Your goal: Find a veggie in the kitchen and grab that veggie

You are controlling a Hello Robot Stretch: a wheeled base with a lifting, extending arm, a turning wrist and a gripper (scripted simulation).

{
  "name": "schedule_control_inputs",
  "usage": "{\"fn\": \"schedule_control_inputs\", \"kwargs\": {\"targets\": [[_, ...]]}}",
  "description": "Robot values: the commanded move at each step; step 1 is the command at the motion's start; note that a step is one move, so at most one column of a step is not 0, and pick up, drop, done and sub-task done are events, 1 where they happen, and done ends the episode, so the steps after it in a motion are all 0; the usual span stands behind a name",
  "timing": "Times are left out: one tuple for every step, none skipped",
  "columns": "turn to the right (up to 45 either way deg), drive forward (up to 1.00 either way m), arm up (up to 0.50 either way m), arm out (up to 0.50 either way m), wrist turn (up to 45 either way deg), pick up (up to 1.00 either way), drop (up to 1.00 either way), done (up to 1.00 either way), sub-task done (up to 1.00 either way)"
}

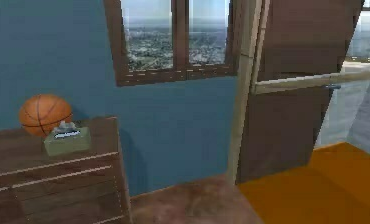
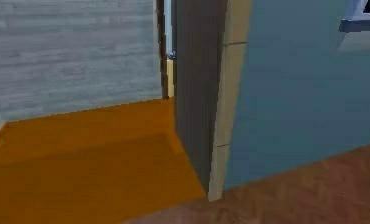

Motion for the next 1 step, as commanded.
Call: {"fn": "schedule_control_inputs", "kwargs": {"targets": [[45.0, 0.0, 0.0, 0.0, 0.0, 0.0, 0.0, 0.0, 0.0]]}}
